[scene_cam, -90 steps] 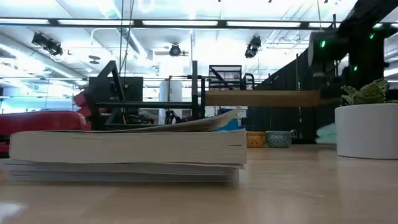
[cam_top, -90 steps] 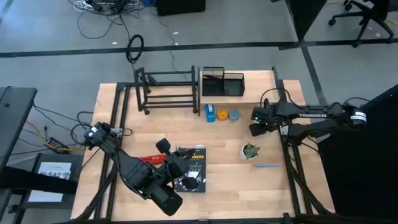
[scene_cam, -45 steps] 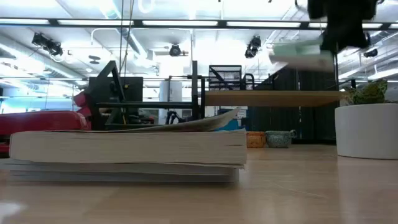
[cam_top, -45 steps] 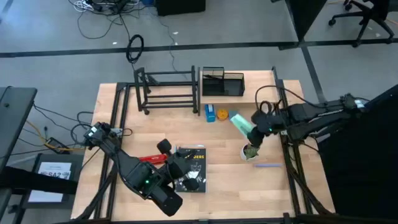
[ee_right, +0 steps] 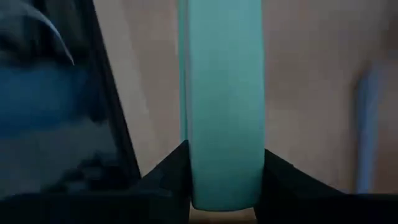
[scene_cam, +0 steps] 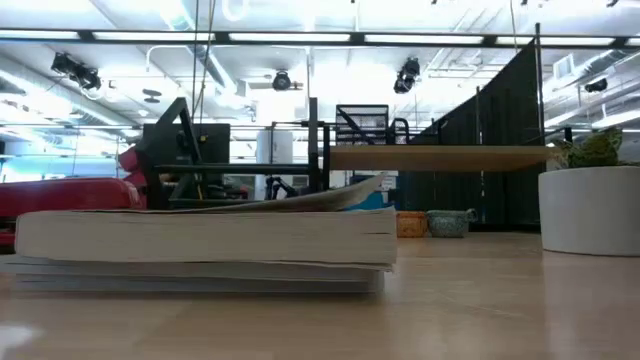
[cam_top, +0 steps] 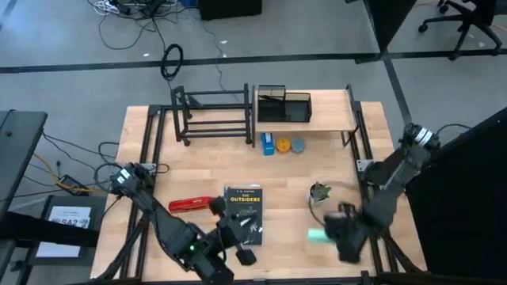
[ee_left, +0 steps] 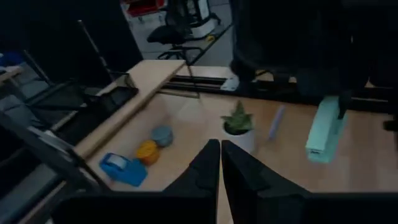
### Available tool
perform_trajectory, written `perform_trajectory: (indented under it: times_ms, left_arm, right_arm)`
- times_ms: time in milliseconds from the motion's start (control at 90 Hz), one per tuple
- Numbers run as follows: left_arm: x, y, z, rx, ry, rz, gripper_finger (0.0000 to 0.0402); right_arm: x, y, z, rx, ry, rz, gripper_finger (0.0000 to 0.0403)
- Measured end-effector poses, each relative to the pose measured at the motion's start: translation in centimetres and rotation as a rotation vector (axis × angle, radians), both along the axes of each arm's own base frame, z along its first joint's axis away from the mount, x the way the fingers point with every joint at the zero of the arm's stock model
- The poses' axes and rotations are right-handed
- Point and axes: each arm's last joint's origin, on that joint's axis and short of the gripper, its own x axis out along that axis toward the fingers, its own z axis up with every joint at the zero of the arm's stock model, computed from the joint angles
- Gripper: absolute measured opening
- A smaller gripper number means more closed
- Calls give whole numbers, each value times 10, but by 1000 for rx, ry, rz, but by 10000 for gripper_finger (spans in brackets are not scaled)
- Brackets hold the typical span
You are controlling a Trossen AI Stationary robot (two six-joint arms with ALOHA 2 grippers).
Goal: Stock shelves
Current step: Remove green stapler from under the shelf, then remove the blue scented candle from under the shelf
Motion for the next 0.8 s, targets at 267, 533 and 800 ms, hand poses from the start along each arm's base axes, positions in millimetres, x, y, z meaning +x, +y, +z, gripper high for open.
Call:
perform_trajectory:
  times_ms: [267,533,800]
  left_arm:
    - [1,-16,-7,19,7,-49,0]
    - [5,-19,-1,43,-6,-79,0]
    - [5,-19,-2,37,-4,-85,0]
  right_arm:
    - [-43,38,-32,-84,131,87,97]
    - [-48,39,-46,-189,157,99,140]
    - [-34,32,-34,-140,203,71,218]
